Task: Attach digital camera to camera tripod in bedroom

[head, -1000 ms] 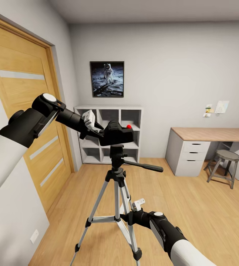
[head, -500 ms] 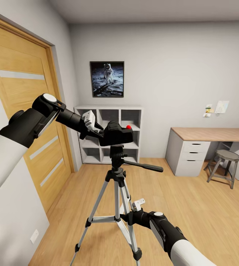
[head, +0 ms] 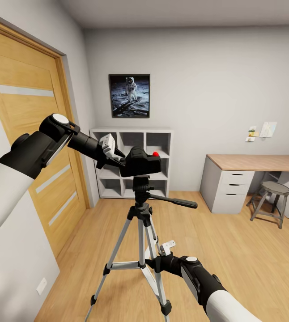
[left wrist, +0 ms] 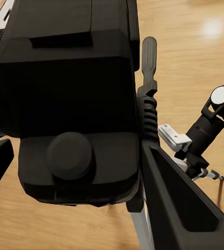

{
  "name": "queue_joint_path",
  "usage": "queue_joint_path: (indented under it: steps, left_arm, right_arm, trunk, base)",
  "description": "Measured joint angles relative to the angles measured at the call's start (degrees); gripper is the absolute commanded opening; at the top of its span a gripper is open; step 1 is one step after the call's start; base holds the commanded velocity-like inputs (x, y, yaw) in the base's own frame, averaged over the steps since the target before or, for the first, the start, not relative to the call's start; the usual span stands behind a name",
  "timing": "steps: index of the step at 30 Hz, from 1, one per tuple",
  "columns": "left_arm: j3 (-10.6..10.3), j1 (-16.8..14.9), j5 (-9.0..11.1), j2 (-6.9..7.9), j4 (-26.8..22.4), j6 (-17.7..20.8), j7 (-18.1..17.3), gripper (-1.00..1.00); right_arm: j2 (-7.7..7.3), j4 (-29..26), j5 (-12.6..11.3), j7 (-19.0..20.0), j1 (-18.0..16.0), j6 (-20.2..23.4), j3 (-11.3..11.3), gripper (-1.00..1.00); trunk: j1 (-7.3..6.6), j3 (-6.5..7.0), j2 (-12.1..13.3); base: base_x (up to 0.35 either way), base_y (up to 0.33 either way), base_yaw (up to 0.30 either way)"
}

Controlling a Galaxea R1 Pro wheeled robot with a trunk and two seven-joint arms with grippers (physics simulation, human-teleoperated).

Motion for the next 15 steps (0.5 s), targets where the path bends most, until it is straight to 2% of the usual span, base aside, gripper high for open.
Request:
queue_joint_path:
  steps: [6, 7, 15]
  left_arm:
    - [0.0, 0.0, -0.3, -0.18, 0.4, 0.0, 0.1, -1.00]
    - [0.0, 0.0, -0.4, -0.20, 0.4, 0.0, 0.1, 1.00]
    - [0.0, 0.0, -0.5, -0.34, 0.5, -0.2, 0.2, 1.00]
  right_arm:
    - [0.00, 0.0, 0.0, 0.0, 0.0, 0.0, 0.0, -1.00]
    - [0.00, 0.0, 0.0, 0.0, 0.0, 0.0, 0.0, -1.00]
    - [-0.02, 0.0, -0.1, -0.1, 0.0, -0.1, 0.1, -1.00]
  trunk:
    - [0.00, 0.00, 0.0]
    - [0.00, 0.00, 0.0]
    - [0.00, 0.00, 0.0]
  base:
    - [0.000, 0.000, 0.000]
    - [0.000, 0.000, 0.000]
    - [0.000, 0.000, 0.000]
